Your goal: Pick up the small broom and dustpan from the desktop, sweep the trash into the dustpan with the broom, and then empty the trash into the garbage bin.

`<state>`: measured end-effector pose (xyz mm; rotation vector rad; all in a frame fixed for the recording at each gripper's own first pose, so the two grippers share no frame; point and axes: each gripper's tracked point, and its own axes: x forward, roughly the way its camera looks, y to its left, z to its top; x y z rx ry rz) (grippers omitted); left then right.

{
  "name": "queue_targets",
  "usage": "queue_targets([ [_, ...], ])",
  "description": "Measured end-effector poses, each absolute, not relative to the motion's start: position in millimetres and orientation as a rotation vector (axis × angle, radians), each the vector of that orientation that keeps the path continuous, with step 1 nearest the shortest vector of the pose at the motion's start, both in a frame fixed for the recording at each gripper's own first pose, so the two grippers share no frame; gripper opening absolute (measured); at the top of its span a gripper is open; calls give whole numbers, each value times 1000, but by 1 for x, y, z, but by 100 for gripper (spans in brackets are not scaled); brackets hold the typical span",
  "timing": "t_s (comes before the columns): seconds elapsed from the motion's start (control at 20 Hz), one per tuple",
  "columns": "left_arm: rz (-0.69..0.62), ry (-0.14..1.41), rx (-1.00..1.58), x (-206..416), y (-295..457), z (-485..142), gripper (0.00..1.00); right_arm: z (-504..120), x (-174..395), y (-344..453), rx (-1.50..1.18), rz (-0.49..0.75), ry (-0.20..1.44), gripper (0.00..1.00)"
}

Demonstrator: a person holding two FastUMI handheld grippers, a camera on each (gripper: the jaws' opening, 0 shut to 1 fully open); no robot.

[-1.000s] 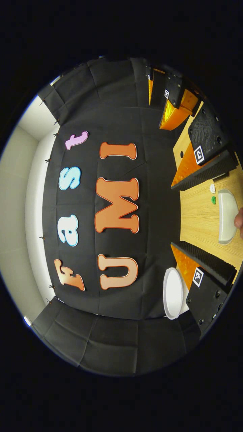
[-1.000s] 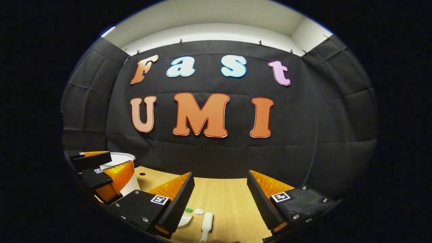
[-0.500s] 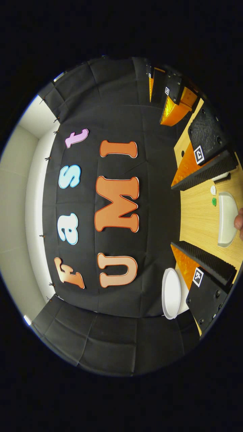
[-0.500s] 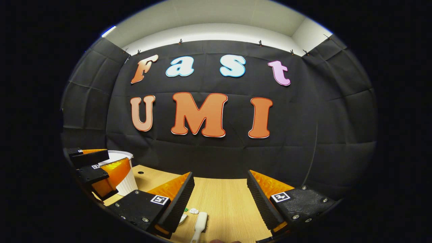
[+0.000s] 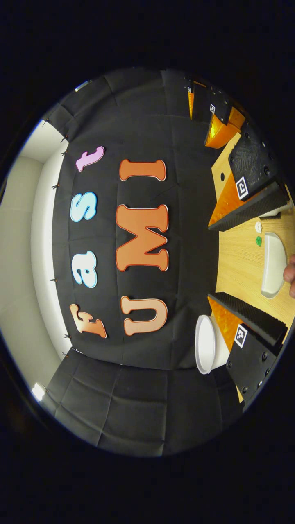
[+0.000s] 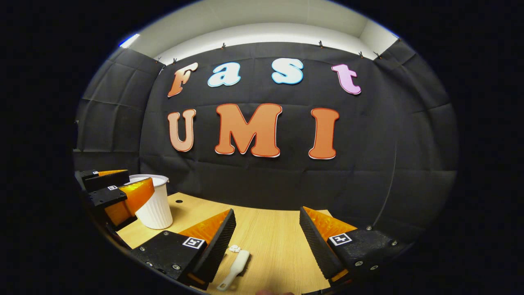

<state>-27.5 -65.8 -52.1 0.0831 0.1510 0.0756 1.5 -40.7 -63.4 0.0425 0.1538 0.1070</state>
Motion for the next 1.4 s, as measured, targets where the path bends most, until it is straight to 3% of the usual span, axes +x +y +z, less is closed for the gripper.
queue_targets([
  [0.25,46,344,64,-5,-52,-121,94,-111,16,-20,49,119,296,94],
  [0.45,55,632,-38,2,-37,-200,95,-161,22,3,96,137,512,94],
  [0.7,39,1007,-131,-35,-36,-280,97,-222,10,23,60,156,730,95],
  [1.05,20,1311,-93,-50,-39,-254,98,-296,-12,38,2,166,1035,95],
  [1.4,6,1590,-102,-19,-47,-223,98,-339,-26,42,-27,150,1283,95],
])
